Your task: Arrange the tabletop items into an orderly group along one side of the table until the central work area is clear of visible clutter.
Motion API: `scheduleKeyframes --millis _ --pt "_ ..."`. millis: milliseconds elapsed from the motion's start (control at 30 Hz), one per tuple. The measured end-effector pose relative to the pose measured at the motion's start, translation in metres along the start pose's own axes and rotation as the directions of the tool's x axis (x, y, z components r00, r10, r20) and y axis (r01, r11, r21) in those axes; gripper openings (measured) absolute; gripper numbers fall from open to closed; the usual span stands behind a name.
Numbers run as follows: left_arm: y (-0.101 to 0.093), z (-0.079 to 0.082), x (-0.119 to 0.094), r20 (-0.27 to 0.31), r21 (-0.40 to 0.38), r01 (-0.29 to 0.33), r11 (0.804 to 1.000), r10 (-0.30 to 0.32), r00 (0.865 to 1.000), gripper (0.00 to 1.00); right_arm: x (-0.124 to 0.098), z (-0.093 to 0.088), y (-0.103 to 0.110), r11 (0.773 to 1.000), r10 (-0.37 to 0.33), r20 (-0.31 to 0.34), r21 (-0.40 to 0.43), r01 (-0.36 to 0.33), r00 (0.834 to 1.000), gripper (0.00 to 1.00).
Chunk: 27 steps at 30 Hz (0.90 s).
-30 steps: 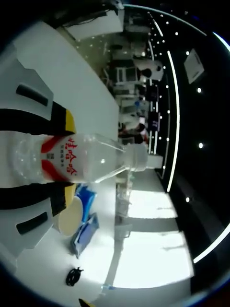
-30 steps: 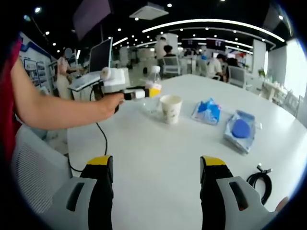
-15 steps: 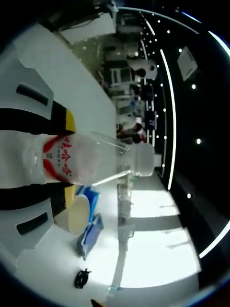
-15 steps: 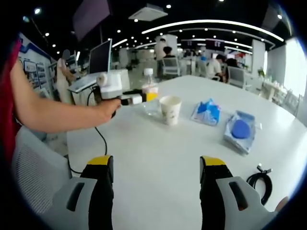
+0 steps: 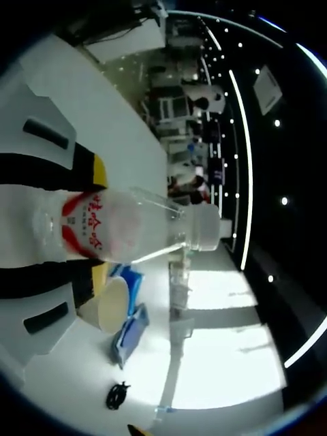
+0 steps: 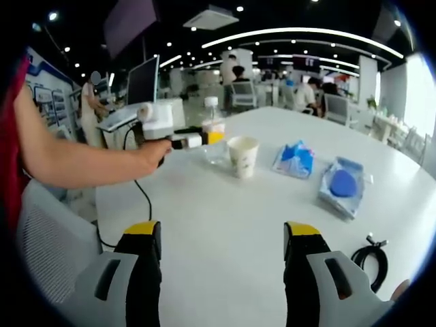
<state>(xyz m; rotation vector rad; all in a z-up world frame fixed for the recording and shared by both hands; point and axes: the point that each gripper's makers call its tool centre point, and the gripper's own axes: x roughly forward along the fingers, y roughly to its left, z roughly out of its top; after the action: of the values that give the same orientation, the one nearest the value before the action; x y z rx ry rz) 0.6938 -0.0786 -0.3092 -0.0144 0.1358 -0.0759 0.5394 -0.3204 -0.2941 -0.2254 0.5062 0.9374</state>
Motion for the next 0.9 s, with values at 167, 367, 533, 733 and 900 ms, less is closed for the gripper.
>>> scheduleKeyframes --millis 167,367,533,733,900 --pt "0.002 0.002 -0.001 0.012 0.007 -0.006 1.0 0.006 1.0 0.47 -0.001 0.0 0.001 1.0 0.0 0.0 -0.002 0.0 1.0 0.73" --pt "0.003 0.001 -0.003 0.003 0.001 -0.008 1.0 0.008 1.0 0.5 -0.001 0.001 0.001 1.0 0.002 0.007 -0.001 -0.002 1.0 0.73" --pt "-0.002 0.0 -0.005 -0.004 0.002 0.005 1.0 -0.005 1.0 0.57 -0.001 0.002 0.003 1.0 0.007 0.01 -0.001 -0.007 1.0 0.73" --pt "-0.003 0.001 -0.009 -0.007 -0.009 0.013 1.0 -0.013 1.0 0.58 -0.003 0.003 0.003 1.0 0.008 0.015 -0.003 -0.008 1.0 0.73" --pt "-0.002 0.006 -0.014 -0.005 -0.011 0.015 1.0 -0.015 1.0 0.6 -0.003 0.005 0.004 1.0 0.009 0.021 0.001 -0.009 1.0 0.73"
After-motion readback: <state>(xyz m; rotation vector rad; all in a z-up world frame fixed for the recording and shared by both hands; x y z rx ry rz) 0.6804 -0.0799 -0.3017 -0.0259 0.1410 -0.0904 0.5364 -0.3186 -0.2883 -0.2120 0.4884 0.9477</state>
